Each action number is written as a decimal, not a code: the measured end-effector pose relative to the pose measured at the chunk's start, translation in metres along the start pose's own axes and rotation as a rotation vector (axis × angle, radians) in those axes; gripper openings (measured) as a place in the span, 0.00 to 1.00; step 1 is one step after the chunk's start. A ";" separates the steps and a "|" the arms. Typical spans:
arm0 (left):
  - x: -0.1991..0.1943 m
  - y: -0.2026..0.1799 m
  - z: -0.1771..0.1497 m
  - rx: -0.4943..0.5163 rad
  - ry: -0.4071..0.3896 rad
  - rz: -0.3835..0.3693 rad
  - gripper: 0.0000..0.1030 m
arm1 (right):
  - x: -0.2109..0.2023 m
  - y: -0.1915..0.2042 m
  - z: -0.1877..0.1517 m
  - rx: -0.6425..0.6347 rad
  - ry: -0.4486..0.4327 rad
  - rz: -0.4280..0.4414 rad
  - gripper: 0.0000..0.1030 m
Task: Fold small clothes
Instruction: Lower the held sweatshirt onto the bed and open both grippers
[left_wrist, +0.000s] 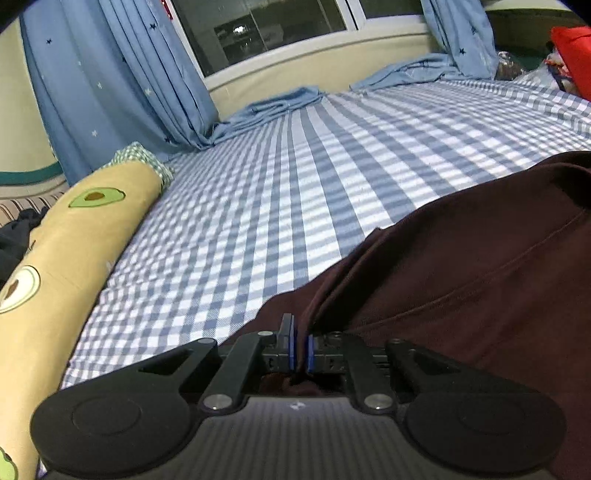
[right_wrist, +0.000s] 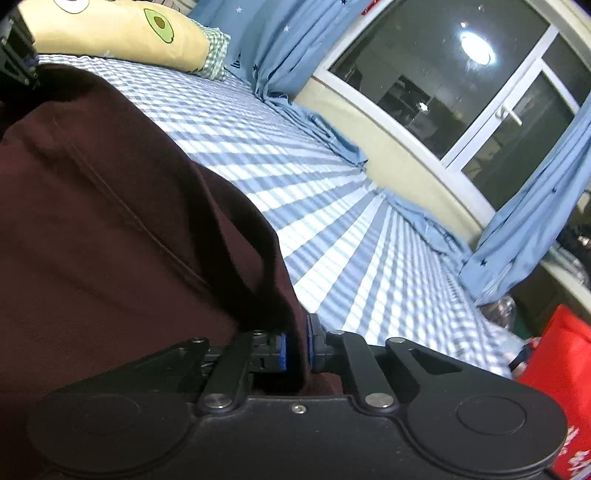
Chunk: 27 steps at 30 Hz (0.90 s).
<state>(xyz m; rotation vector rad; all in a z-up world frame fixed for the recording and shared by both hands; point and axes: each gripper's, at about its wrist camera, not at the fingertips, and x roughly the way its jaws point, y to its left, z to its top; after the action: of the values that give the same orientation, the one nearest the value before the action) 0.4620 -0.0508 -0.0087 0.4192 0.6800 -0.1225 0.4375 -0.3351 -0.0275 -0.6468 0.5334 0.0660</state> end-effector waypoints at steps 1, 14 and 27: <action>0.002 0.000 0.002 -0.009 0.006 -0.005 0.11 | 0.002 -0.001 0.001 0.007 0.000 0.004 0.17; 0.010 0.073 0.005 -0.359 0.085 -0.147 0.71 | 0.007 -0.047 -0.014 0.254 -0.014 -0.004 0.92; -0.008 0.133 0.007 -0.532 0.014 -0.187 0.98 | 0.025 -0.072 -0.035 0.376 0.047 -0.088 0.97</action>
<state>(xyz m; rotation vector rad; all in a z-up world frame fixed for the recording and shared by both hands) 0.4930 0.0674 0.0461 -0.1545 0.7346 -0.1108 0.4593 -0.4161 -0.0225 -0.3046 0.5444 -0.1309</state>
